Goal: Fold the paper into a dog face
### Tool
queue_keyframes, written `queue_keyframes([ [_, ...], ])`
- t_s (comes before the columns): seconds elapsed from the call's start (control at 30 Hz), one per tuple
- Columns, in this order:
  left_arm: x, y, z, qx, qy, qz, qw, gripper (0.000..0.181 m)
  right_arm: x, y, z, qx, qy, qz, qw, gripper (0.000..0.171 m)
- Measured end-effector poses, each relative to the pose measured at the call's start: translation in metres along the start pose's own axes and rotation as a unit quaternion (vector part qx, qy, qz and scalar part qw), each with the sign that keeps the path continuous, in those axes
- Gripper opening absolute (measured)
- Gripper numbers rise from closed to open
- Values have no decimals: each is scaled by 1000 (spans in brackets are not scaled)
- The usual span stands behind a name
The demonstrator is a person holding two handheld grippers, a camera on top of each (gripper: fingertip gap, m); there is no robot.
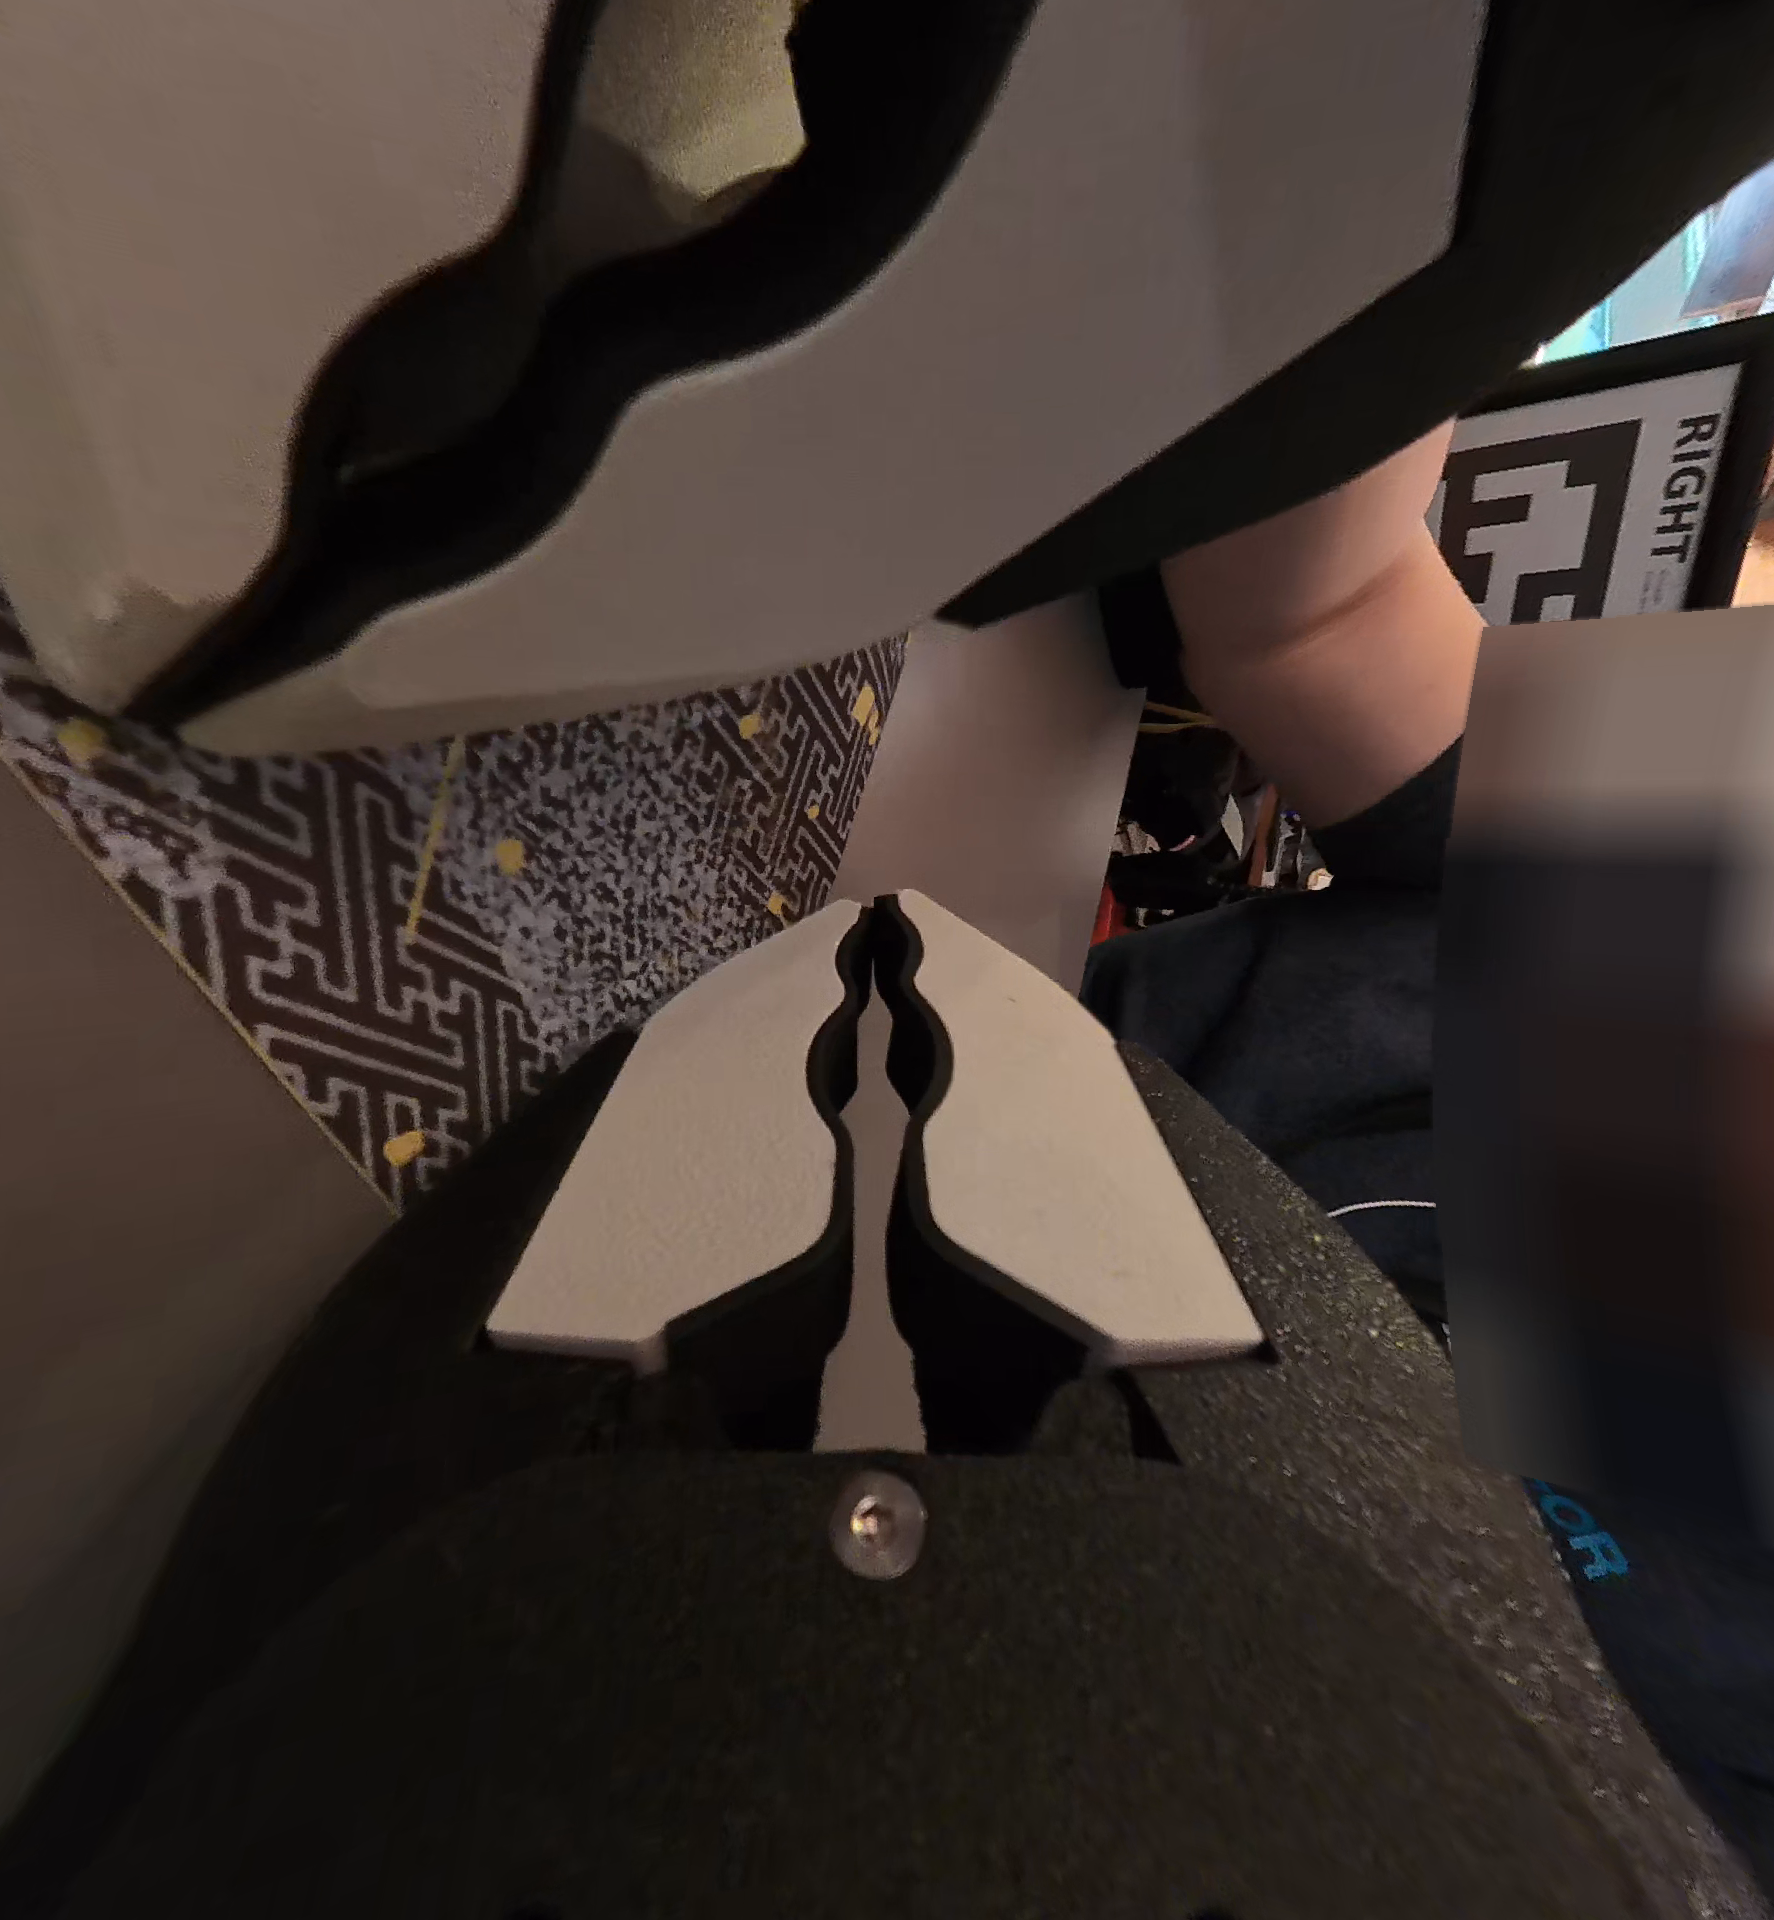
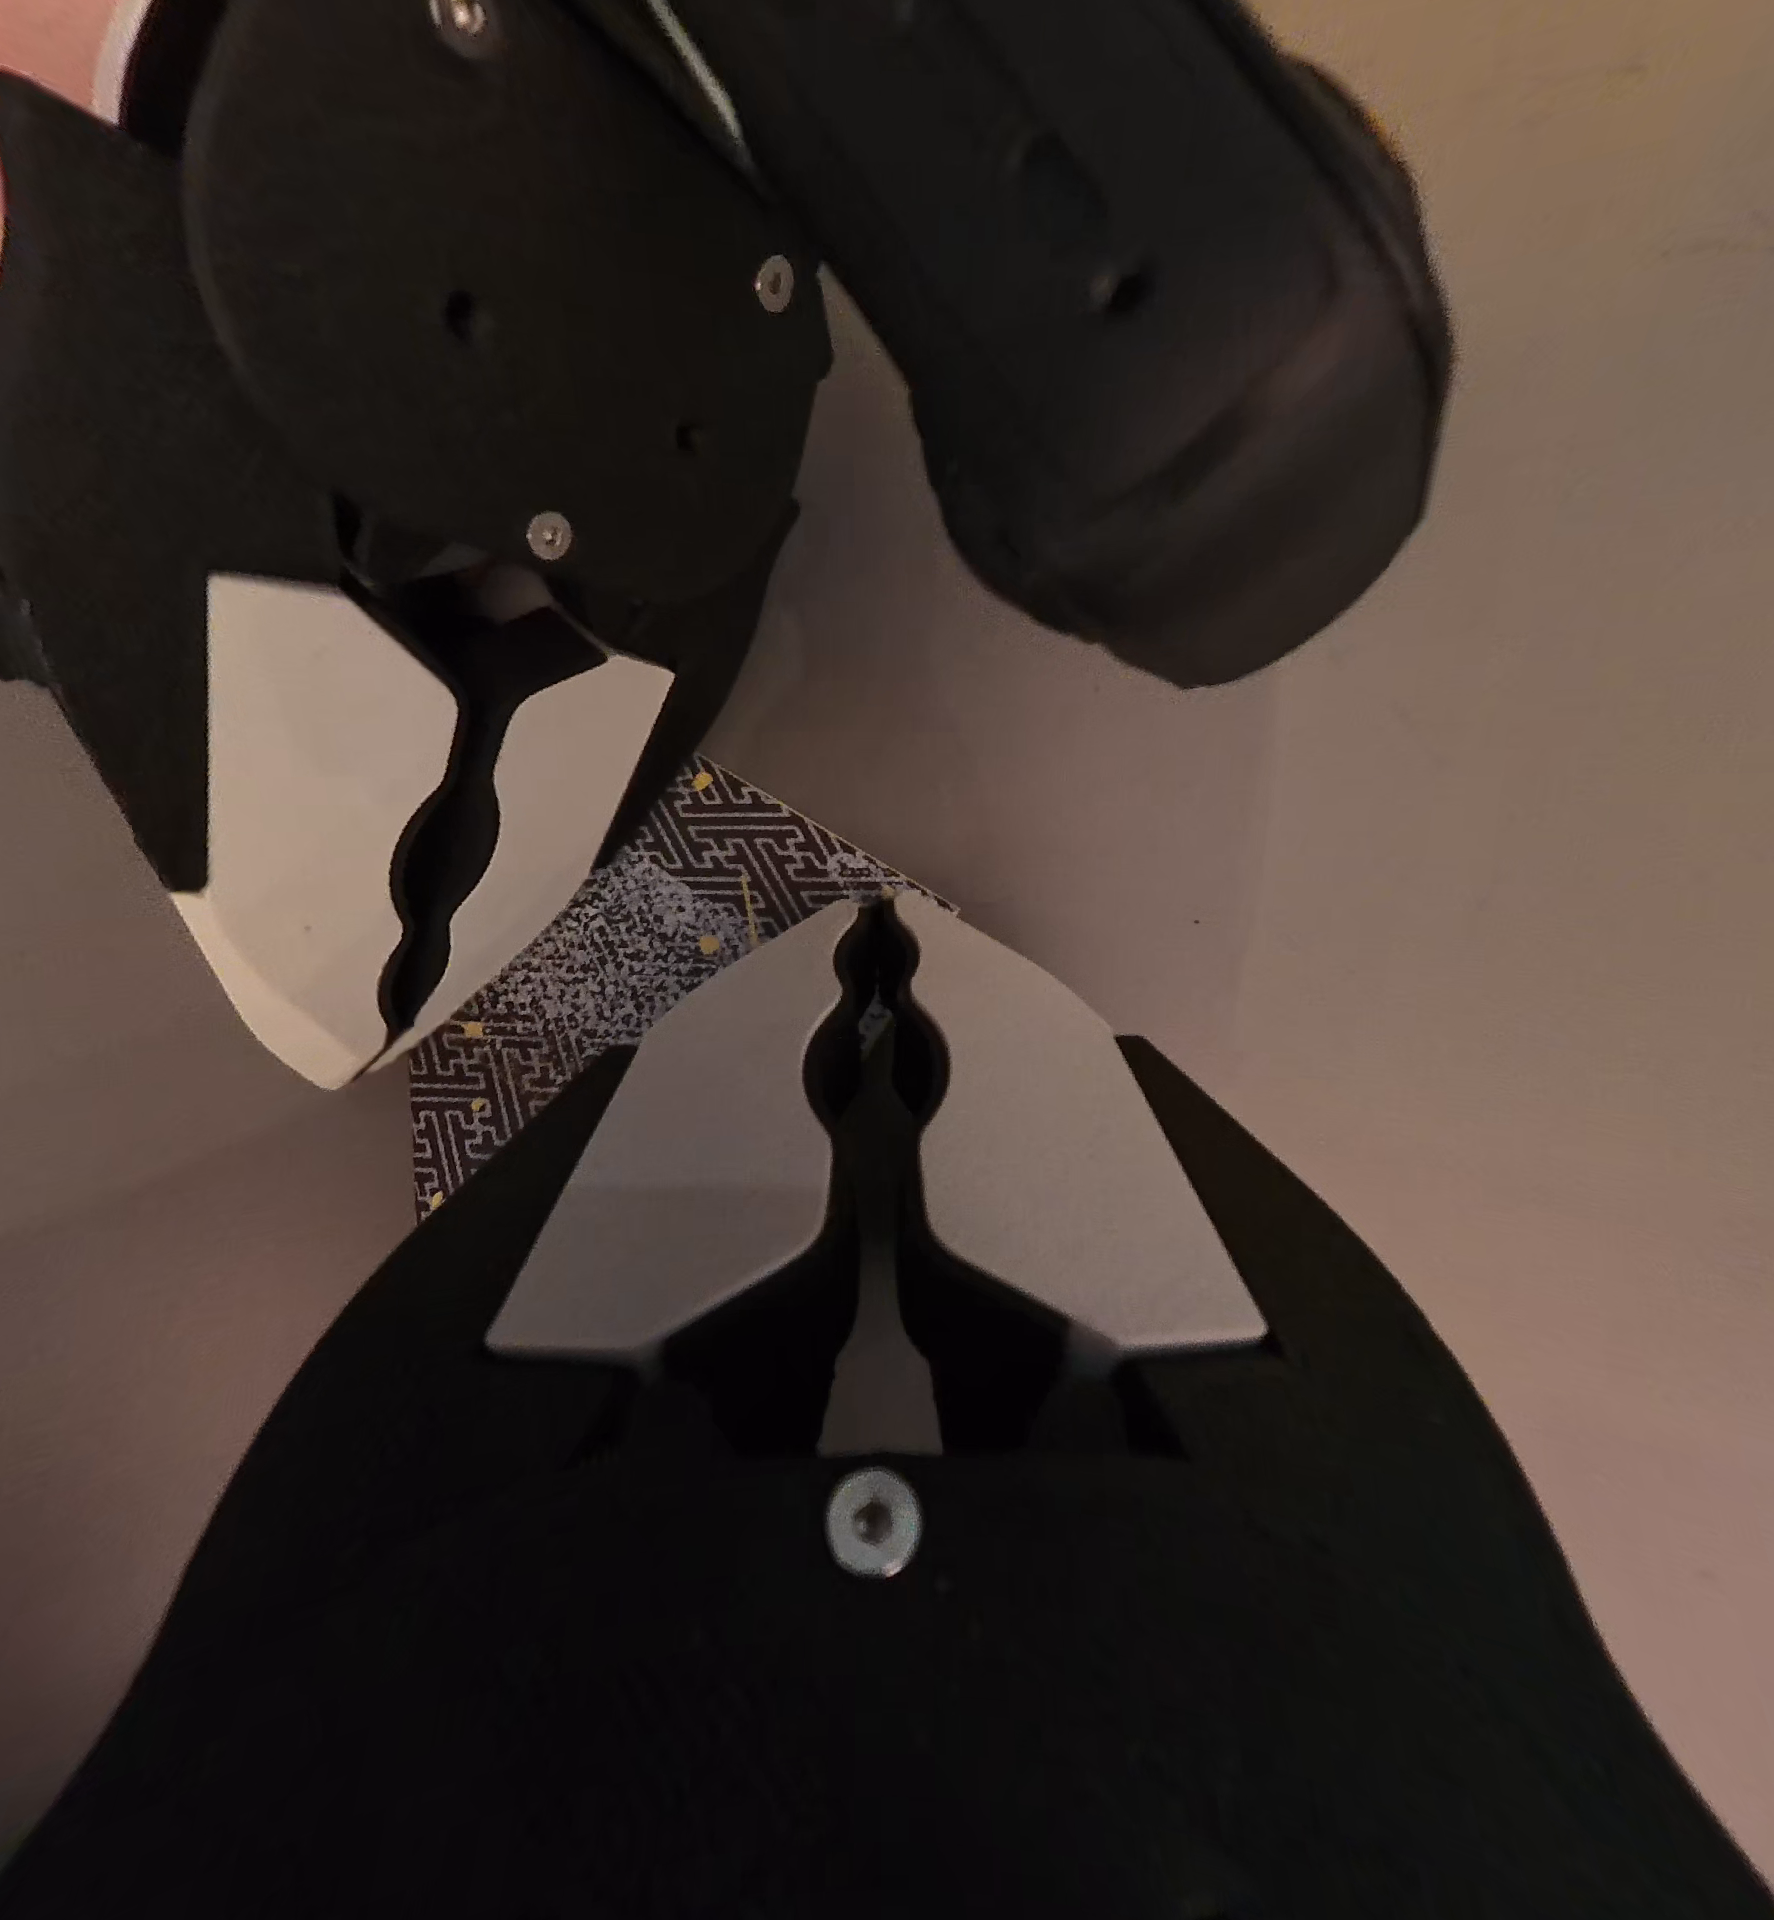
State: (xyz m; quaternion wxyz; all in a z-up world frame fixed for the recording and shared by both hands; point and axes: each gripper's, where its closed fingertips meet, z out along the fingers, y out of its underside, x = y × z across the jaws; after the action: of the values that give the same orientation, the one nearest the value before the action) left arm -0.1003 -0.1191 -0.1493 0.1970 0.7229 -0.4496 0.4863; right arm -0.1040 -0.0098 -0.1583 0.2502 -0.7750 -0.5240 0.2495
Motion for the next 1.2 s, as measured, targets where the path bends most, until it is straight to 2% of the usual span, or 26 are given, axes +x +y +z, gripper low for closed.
queue_keyframes([
  [0.03, 0, 1, 0, -3, 0, 1, 1000, 0, 0, 0, 0, 0, 0, 0, 1000, 4],
  [0.57, 2, 13, -4, -16, 28, -37, 999, 0, 0, 0, 0, 0, 0, -4, 1000, 4],
  [0.77, -2, 20, -9, -37, 7, -42, 998, 0, 0, 0, 0, 0, 1, -5, 1000, 4],
  [0.9, -2, 27, -13, -51, 19, -63, 997, 0, 0, 0, 0, 0, 1, -6, 1000, 4],
  [1.07, -2, 31, -13, -56, -1, -47, 997, 0, 0, 0, 0, 0, 1, -6, 1000, 4],
  [1.2, -2, 30, -14, -39, 14, -70, 997, 0, 0, 0, 0, 2, 1, -5, 1000, 4],
])
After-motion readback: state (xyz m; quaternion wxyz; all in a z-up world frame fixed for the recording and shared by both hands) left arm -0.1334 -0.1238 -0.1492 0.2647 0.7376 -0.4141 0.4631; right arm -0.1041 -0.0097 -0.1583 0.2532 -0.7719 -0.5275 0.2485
